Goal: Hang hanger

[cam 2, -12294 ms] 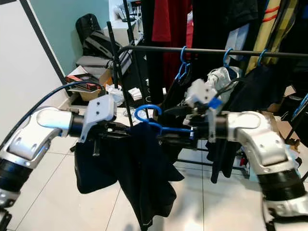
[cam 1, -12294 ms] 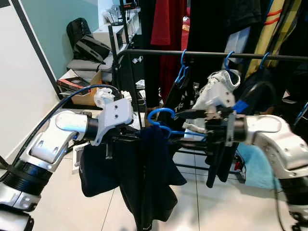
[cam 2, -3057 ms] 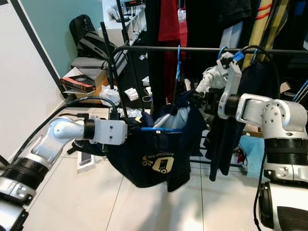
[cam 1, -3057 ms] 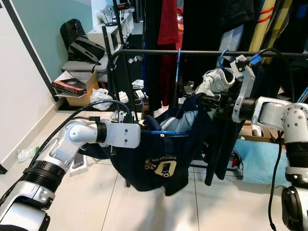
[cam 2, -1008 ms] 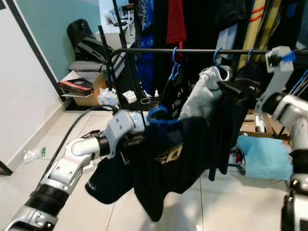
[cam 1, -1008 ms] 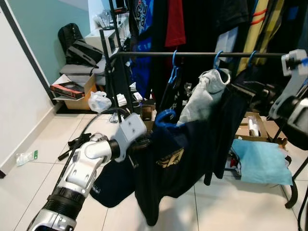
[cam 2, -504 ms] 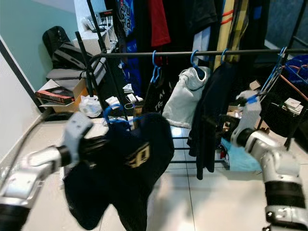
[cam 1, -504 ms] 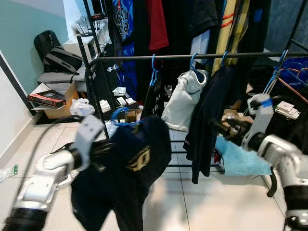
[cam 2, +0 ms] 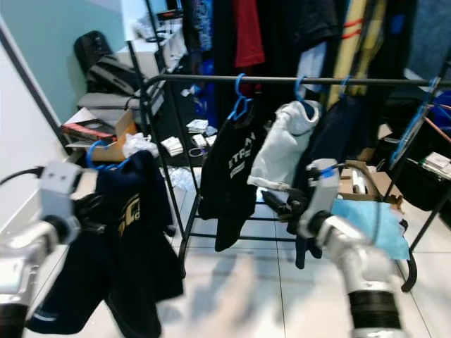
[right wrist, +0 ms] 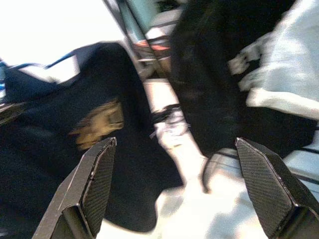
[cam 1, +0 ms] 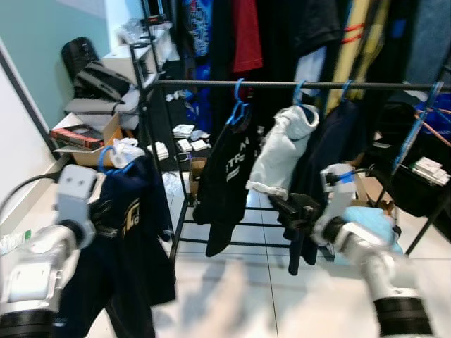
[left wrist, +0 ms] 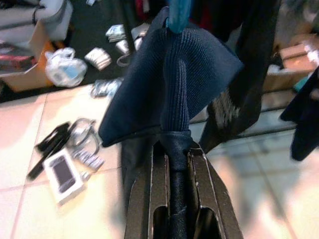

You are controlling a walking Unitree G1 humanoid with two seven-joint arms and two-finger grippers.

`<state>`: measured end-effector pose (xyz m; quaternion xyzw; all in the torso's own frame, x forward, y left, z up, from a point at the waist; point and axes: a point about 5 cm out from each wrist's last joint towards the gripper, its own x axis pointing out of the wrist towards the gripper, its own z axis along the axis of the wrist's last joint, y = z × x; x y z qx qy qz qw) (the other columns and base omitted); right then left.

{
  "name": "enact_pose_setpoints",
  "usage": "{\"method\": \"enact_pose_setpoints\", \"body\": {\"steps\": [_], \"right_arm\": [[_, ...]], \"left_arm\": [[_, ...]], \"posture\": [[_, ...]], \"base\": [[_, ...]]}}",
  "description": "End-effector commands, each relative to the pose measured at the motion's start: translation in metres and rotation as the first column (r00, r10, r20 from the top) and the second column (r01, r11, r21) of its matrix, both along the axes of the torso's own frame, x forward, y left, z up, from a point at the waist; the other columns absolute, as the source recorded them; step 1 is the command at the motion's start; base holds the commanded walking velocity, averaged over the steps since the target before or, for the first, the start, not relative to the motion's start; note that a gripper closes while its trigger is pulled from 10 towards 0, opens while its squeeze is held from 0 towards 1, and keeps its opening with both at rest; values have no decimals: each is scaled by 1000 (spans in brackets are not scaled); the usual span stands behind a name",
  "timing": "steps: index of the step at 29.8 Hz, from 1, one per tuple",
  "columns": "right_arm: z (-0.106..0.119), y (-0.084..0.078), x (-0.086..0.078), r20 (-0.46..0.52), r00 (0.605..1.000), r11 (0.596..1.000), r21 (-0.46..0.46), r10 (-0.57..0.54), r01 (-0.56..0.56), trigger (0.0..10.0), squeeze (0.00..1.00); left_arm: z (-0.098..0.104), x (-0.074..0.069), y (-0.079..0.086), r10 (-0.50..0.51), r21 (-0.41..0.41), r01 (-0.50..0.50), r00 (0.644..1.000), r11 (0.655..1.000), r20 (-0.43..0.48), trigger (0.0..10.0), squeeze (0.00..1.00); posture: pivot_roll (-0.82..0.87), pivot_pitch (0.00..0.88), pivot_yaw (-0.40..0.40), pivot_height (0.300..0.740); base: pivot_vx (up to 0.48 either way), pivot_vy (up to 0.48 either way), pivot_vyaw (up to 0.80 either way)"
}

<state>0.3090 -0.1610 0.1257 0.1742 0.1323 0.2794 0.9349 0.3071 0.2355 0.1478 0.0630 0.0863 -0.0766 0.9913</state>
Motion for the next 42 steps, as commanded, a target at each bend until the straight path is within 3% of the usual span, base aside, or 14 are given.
{"method": "enact_pose_setpoints", "body": {"steps": [1,5,8,13,18,28,37,42], "right_arm": [[4,1,-1,20,1000,1000,5,1,-1,10000,0],[5,0,0,16,1000,1000,24,-11,11,10000,0],[4,-3,1,7,999,998,47,-34,34,10000,0],[4,-2,1,8,999,998,49,-45,44,10000,0],[4,-1,1,7,999,997,51,-51,50,10000,0],[3,1,1,2,999,998,46,-44,44,10000,0],[4,0,2,-3,998,995,75,-65,65,10000,0],[2,0,2,-12,998,994,83,-66,66,10000,0]], "left_arm": [[19,12,-16,-57,-12,58,993,998,99,10000,0],[22,15,-24,-87,-16,89,989,996,118,10000,0],[27,24,-40,-147,-2,148,980,989,132,10000,0],[34,37,-47,-127,35,123,982,992,143,10000,0],[35,39,-50,-136,39,132,979,991,151,10000,0],[34,36,-97,-314,20,315,934,949,172,10000,0],[32,38,-118,-340,-10,347,924,938,176,10000,0],[39,43,-122,-276,-44,292,935,955,223,10000,0]], "posture": [[-95,0,25,740],[-106,0,31,740],[-116,0,37,740],[-122,0,39,740],[-124,0,39,740],[-125,0,40,740],[-127,0,44,740],[-129,0,45,740]], "base": [[412,0,0],[412,0,0],[428,0,0],[431,0,0],[421,0,0],[420,0,-564],[399,0,0],[311,0,0]]}}
